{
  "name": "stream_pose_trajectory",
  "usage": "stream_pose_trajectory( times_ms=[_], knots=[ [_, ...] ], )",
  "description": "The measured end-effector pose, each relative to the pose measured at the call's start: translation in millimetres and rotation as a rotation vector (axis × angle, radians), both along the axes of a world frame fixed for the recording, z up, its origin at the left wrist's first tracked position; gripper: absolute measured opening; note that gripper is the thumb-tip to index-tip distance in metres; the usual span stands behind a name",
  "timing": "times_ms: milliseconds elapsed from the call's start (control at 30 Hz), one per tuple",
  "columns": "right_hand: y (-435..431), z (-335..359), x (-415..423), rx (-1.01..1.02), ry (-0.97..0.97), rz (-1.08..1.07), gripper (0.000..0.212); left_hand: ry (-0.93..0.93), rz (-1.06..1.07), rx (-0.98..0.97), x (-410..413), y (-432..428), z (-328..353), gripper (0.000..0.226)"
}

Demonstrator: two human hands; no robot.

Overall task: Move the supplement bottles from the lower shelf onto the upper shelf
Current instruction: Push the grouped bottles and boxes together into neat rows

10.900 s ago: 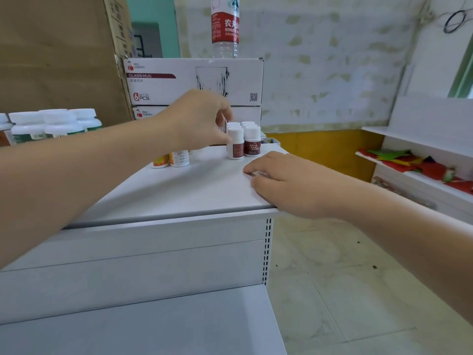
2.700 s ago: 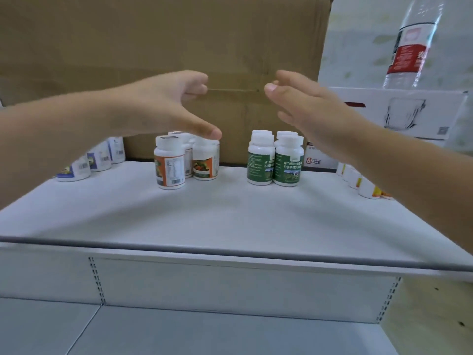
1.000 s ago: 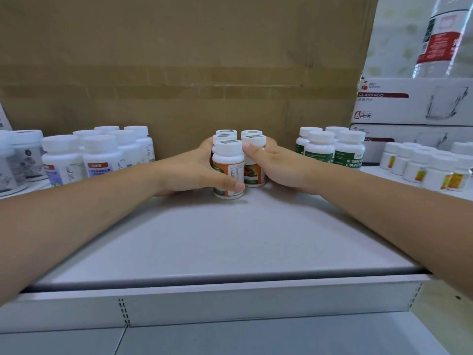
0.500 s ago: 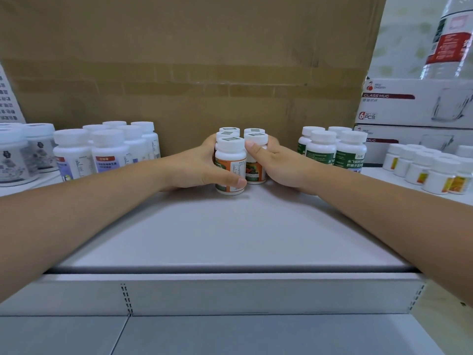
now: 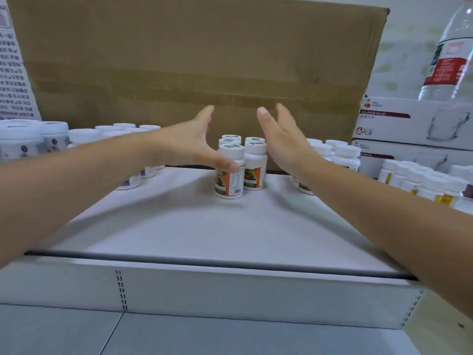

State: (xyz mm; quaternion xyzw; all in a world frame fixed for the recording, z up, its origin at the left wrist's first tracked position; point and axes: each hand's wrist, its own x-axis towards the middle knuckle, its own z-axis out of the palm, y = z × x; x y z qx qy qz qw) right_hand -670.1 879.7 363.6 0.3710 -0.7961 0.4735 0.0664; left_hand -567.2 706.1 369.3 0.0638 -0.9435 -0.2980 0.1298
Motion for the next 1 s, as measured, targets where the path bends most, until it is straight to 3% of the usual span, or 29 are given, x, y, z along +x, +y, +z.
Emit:
stream_pose_trajectory(
  times_ms=[133,333,533,600,733,867,933,1000],
  knots=[
    [-5.4,26.2,23.5,-0.004,0.100,0.061,0.068,0.070,0.022,-0.080,38.5,-6.6,39.0,0.164],
    [-56.3,33.2,63.0,-0.019,0.003,0.227,0.070,0.153,0.034,-0.089,93.9,-58.5,48.4,0.156],
    [-142.7,1.8,83.4,-0.022,-0.237,0.259,0.107,0.178,0.083,-0.062,110.4,-122.4,29.9,0.153],
    [-164.0,-5.0,87.5,-0.019,-0.261,0.271,0.109,0.207,0.092,-0.004,109.4,-142.0,20.1,0.152],
    [-184.0,-16.1,91.6,-0.028,-0.221,0.240,0.093,0.199,0.086,0.152,102.9,-169.9,-3.2,0.163],
    [-187.0,-31.6,88.4,0.016,-0.198,0.254,0.097,0.146,0.050,0.218,94.5,-183.8,-20.7,0.172],
    [-189.4,-37.0,87.7,0.060,-0.189,0.266,0.105,0.126,0.015,0.279,92.2,-189.8,-26.9,0.164],
    [-191.0,-38.6,87.1,0.065,-0.187,0.273,0.114,0.103,-0.069,0.359,89.5,-196.7,-32.9,0.141]
  ],
)
